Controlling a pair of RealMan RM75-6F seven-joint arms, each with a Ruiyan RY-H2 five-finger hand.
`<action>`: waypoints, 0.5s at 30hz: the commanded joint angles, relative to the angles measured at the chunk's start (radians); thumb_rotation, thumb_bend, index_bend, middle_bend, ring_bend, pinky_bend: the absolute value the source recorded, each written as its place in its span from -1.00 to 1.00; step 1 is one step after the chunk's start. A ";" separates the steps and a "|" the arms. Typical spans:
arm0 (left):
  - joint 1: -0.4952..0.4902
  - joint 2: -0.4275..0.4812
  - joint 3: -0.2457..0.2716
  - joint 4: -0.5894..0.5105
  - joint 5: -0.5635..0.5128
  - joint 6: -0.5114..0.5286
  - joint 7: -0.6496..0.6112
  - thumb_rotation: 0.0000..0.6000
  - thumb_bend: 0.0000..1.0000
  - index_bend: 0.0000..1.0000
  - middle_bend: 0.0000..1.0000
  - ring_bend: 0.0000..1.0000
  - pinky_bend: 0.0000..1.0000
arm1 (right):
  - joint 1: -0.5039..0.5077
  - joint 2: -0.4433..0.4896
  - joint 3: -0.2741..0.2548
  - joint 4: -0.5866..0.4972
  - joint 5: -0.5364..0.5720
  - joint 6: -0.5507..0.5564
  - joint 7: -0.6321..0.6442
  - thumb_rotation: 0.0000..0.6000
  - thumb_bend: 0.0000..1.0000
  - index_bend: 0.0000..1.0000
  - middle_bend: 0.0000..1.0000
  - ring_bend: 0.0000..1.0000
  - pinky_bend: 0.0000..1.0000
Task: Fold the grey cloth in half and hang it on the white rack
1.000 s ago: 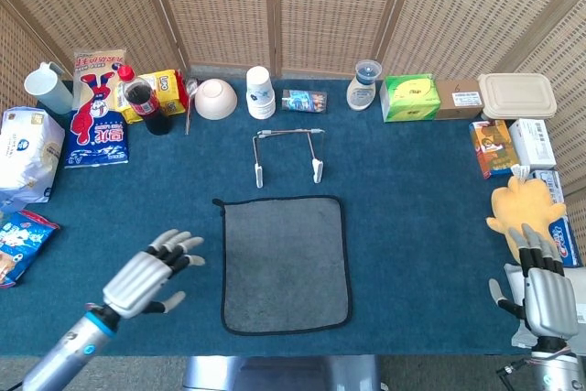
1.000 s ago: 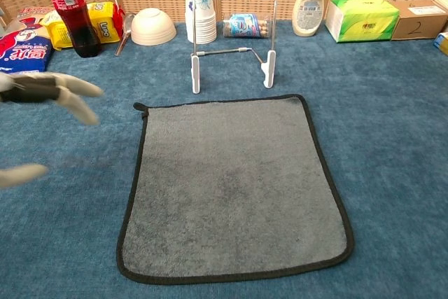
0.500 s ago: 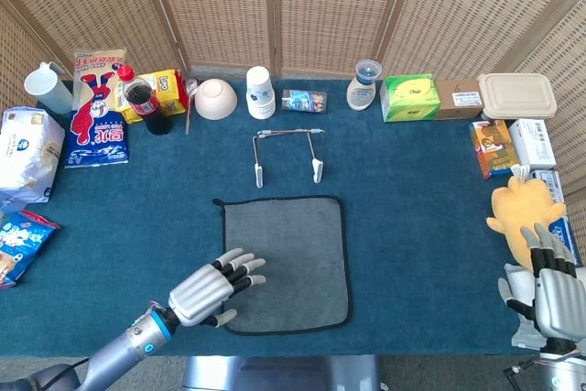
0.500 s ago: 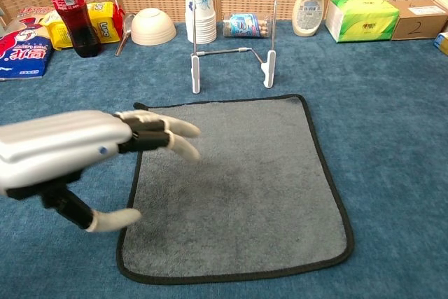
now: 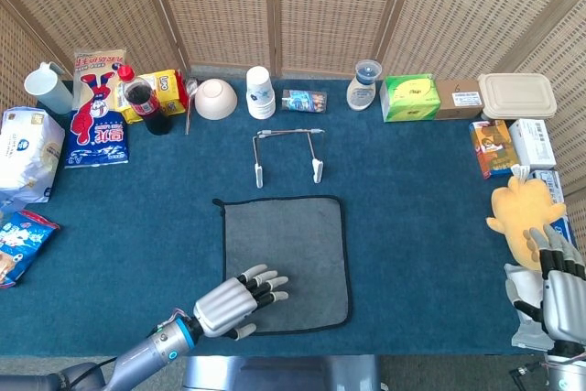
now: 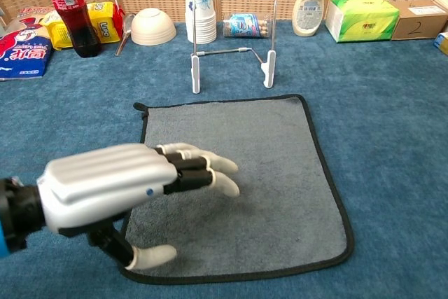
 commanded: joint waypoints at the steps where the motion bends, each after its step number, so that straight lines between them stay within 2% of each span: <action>1: -0.021 -0.042 0.007 0.029 -0.005 -0.019 0.003 1.00 -0.93 -0.72 -0.99 -1.00 -1.00 | -0.006 0.002 -0.001 0.002 0.006 0.003 0.004 1.00 -0.36 -0.90 -0.95 -1.00 -1.00; 15: -0.046 -0.145 0.015 0.091 -0.040 -0.012 0.066 1.00 -0.93 -0.73 -0.99 -1.00 -1.00 | -0.013 0.006 0.003 0.022 0.017 -0.002 0.033 1.00 -0.36 -0.92 -0.95 -1.00 -1.00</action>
